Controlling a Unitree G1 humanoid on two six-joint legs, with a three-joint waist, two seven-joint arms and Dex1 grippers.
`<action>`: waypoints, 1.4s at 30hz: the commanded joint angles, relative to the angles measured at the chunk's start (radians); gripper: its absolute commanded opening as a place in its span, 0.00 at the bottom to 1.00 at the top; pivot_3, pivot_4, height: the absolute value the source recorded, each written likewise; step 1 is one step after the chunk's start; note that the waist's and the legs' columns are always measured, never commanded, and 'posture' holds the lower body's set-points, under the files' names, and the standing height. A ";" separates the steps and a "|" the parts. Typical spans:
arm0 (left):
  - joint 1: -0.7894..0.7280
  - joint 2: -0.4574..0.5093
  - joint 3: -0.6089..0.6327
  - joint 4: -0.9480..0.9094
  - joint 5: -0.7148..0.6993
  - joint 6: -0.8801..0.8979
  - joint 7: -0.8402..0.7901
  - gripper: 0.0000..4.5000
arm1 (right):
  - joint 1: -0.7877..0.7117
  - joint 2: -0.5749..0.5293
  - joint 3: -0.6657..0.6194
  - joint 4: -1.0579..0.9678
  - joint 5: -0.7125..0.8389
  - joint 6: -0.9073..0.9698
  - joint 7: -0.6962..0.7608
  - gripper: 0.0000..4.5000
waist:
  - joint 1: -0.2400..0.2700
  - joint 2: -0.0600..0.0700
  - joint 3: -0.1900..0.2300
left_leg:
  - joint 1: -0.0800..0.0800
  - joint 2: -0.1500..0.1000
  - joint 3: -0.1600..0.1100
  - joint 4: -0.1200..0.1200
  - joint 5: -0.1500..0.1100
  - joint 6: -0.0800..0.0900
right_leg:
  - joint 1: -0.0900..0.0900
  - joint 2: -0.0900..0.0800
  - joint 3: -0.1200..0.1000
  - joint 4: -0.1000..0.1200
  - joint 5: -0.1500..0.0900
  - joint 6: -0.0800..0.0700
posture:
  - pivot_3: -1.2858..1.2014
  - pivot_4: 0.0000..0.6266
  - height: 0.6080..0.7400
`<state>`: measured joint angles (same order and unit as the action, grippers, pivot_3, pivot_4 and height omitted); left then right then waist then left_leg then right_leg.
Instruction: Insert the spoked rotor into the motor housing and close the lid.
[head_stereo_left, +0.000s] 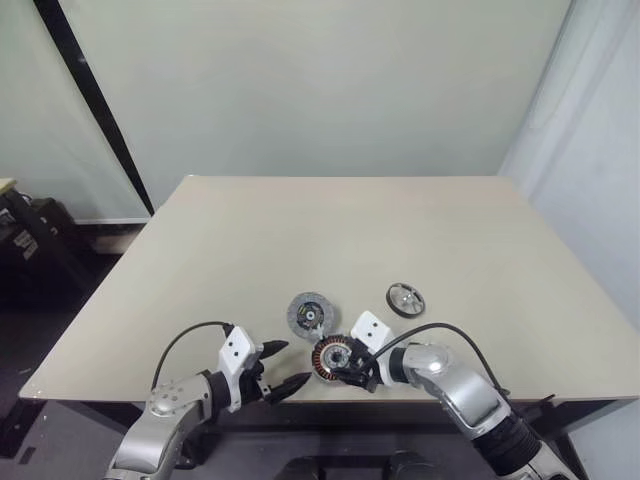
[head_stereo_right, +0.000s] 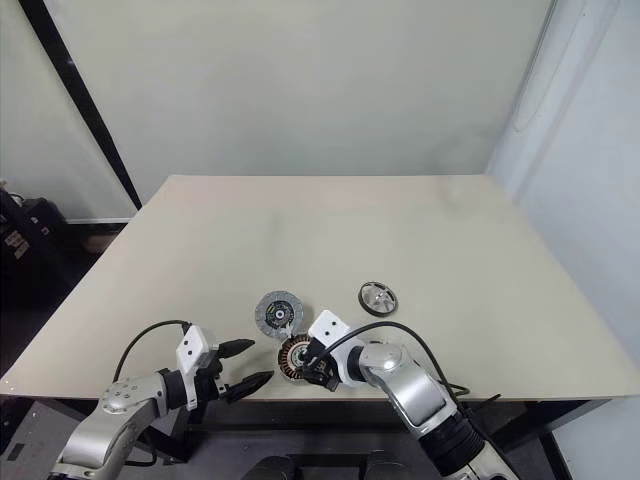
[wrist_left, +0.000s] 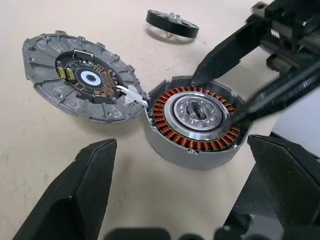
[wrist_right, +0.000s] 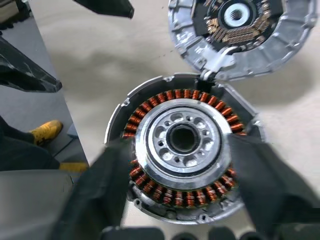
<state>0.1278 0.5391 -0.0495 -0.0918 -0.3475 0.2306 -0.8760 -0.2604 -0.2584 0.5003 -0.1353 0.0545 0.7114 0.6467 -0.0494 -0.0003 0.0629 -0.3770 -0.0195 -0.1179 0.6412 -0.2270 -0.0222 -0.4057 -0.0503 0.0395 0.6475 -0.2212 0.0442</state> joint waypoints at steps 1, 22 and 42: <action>-0.011 0.003 0.027 -0.016 -0.005 -0.012 0.003 1.00 | -0.025 0.010 -0.021 -0.049 0.008 0.023 -0.015 0.41 | 0.000 0.000 0.000 | 0.000 0.000 0.000 0.000 0.000 0.000 | 0.000 0.000 0.000 0.000 0.000 0.000 | 0.52 0.00 1.00; 0.022 0.016 0.069 -0.024 -0.012 -0.001 0.017 1.00 | -0.071 0.062 0.036 0.063 -0.041 0.005 -0.063 0.00 | 0.000 0.000 0.000 | 0.000 0.000 0.000 0.000 0.000 0.000 | 0.000 0.000 0.000 0.000 0.000 0.000 | 0.52 0.00 1.00; 0.031 0.003 0.054 -0.046 -0.009 0.002 0.018 1.00 | -0.084 0.088 0.041 0.096 -0.097 -0.060 -0.093 0.00 | 0.000 0.000 0.000 | 0.000 0.000 0.000 0.000 0.000 0.000 | -0.001 0.000 0.000 0.000 0.000 0.000 | 0.52 0.00 1.00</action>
<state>0.1682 0.5409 -0.0028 -0.1074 -0.3503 0.2419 -0.8579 -0.3302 -0.1749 0.5525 -0.0106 -0.0391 0.6716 0.5588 -0.0498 -0.0002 0.0630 -0.3770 -0.0191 -0.1177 0.6410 -0.2269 -0.0224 -0.4065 -0.0499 0.0395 0.6478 -0.2212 0.0442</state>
